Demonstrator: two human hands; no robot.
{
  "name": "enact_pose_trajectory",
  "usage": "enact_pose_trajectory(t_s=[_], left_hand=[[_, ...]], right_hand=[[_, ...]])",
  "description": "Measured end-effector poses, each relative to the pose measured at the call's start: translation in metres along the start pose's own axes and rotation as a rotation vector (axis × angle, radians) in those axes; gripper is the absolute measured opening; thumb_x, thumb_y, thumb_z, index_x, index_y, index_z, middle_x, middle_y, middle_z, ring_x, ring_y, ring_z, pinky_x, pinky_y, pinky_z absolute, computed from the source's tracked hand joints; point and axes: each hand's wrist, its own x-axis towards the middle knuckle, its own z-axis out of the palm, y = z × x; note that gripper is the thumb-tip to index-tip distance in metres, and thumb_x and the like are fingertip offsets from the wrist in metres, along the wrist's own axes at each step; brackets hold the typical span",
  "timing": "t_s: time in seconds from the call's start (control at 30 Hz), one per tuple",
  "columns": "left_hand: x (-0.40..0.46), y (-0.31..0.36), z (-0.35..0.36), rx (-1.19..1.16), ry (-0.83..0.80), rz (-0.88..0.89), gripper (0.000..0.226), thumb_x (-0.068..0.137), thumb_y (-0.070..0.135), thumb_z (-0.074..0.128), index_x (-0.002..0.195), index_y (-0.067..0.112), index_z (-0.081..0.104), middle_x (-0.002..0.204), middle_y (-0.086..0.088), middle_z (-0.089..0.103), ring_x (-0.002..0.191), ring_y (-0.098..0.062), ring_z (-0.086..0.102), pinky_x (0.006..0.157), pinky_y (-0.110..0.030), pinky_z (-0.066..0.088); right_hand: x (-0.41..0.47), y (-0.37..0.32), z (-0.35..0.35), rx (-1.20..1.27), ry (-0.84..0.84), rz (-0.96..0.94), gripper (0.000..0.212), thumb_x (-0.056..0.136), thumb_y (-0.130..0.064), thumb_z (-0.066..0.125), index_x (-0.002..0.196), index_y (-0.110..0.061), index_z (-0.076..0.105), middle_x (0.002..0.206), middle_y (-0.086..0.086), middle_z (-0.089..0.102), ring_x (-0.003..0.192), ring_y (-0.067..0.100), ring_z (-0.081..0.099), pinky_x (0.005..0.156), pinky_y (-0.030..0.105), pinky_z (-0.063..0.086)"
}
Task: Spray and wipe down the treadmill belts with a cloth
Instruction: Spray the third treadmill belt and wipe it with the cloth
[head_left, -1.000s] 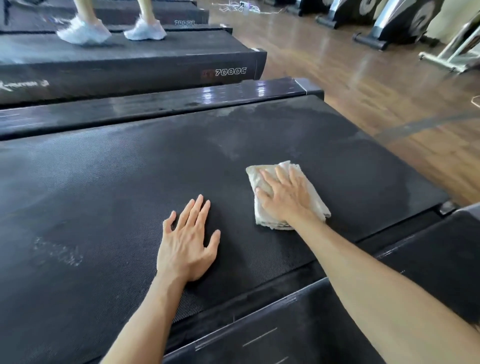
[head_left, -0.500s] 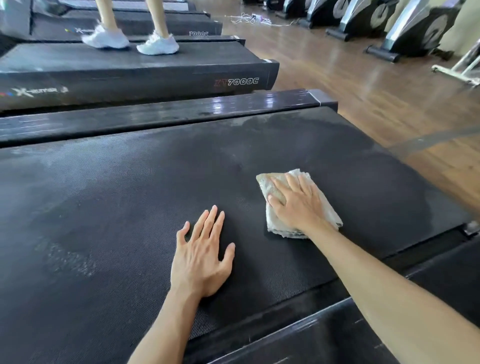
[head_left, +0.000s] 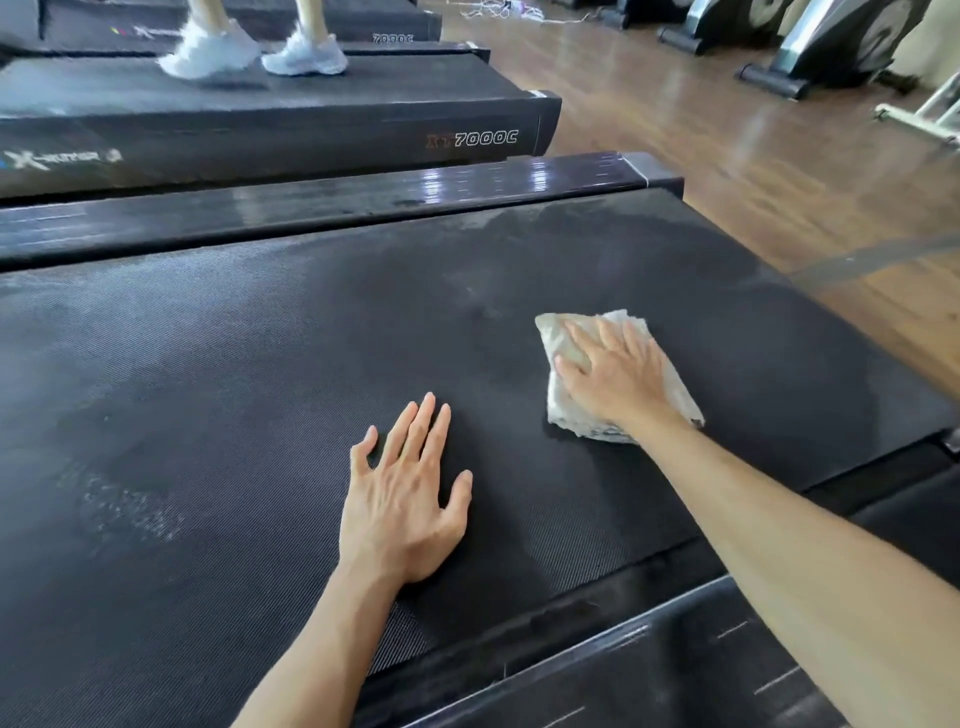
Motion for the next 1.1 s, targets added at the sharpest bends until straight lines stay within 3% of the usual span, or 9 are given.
enact_pose_trajectory(t_s=[0.17,0.3,0.43,0.57,0.73,0.83,0.9,0.97,1.1], left_hand=[[0.000,0.000,0.000,0.000,0.004,0.003,0.079,0.092,0.062,0.012,0.163,0.029,0.009,0.170,0.012,-0.005,0.155,-0.004,-0.006,0.125,-0.040,0.002],[0.000,-0.001,-0.001,-0.010,0.000,-0.001,0.078,0.093,0.062,0.016,0.163,0.029,0.012,0.170,0.012,-0.002,0.155,-0.004,-0.003,0.125,-0.040,0.004],[0.000,0.002,-0.002,-0.011,0.005,0.003,0.078,0.092,0.061,0.015,0.163,0.028,0.012,0.170,0.013,-0.003,0.156,-0.005,-0.004,0.125,-0.040,0.002],[0.000,0.001,-0.002,-0.012,0.006,0.001,0.078,0.092,0.061,0.016,0.163,0.030,0.010,0.170,0.014,-0.004,0.155,-0.003,-0.007,0.125,-0.040,0.002],[0.001,0.000,-0.002,-0.021,-0.003,0.005,0.077,0.093,0.061,0.019,0.163,0.030,0.012,0.170,0.014,-0.003,0.155,-0.003,-0.006,0.125,-0.038,0.001],[0.000,0.000,-0.004,-0.001,0.005,0.005,0.078,0.092,0.063,0.014,0.163,0.032,0.005,0.169,0.016,-0.010,0.153,-0.001,-0.013,0.125,-0.036,-0.002],[0.000,0.000,-0.004,-0.007,0.005,0.006,0.078,0.092,0.063,0.015,0.163,0.032,0.007,0.169,0.017,-0.009,0.153,0.000,-0.013,0.125,-0.036,-0.002],[0.000,0.001,-0.005,-0.006,-0.006,0.007,0.077,0.093,0.061,0.017,0.163,0.031,0.008,0.169,0.016,-0.008,0.154,-0.001,-0.012,0.125,-0.037,-0.001],[-0.001,0.003,-0.007,0.013,-0.015,0.007,0.077,0.093,0.061,0.013,0.163,0.032,0.002,0.168,0.017,-0.014,0.153,0.000,-0.016,0.125,-0.038,-0.002]], right_hand=[[0.013,-0.078,0.012,-0.013,0.014,-0.185,0.064,0.099,-0.062,0.024,0.160,-0.042,0.027,0.170,0.000,0.020,0.156,0.032,0.005,0.125,0.054,0.006],[-0.036,-0.041,0.012,0.040,-0.022,-0.369,0.066,0.098,-0.065,0.022,0.162,-0.046,0.020,0.173,-0.008,0.004,0.159,0.020,-0.013,0.128,0.045,-0.006],[-0.016,0.010,-0.001,-0.021,0.020,-0.234,0.055,0.098,-0.056,0.025,0.152,-0.047,0.036,0.159,-0.012,0.031,0.153,0.029,0.018,0.121,0.045,0.020],[0.046,-0.032,0.001,0.010,0.001,-0.019,0.060,0.102,-0.055,0.024,0.161,-0.047,0.020,0.172,-0.005,0.011,0.158,0.028,0.001,0.126,0.050,0.004],[0.050,-0.102,0.007,-0.005,-0.011,-0.272,0.058,0.103,-0.053,0.028,0.160,-0.047,0.025,0.172,-0.001,0.015,0.157,0.031,0.001,0.126,0.051,0.000],[0.009,-0.078,0.009,0.023,-0.006,-0.418,0.057,0.104,-0.055,0.029,0.161,-0.046,0.024,0.172,-0.008,0.009,0.158,0.024,-0.007,0.127,0.044,-0.008],[-0.004,-0.039,0.012,0.021,-0.026,-0.442,0.061,0.100,-0.060,0.022,0.159,-0.048,0.028,0.171,-0.009,0.014,0.157,0.026,0.002,0.128,0.045,-0.001],[0.009,-0.009,0.011,-0.026,-0.023,-0.385,0.070,0.090,-0.065,0.012,0.156,-0.050,0.031,0.166,-0.005,0.026,0.152,0.027,0.015,0.125,0.048,0.013],[0.066,-0.024,0.004,-0.014,0.012,-0.130,0.068,0.092,-0.057,0.016,0.157,-0.043,0.031,0.164,-0.001,0.027,0.153,0.029,0.012,0.125,0.049,0.010]])
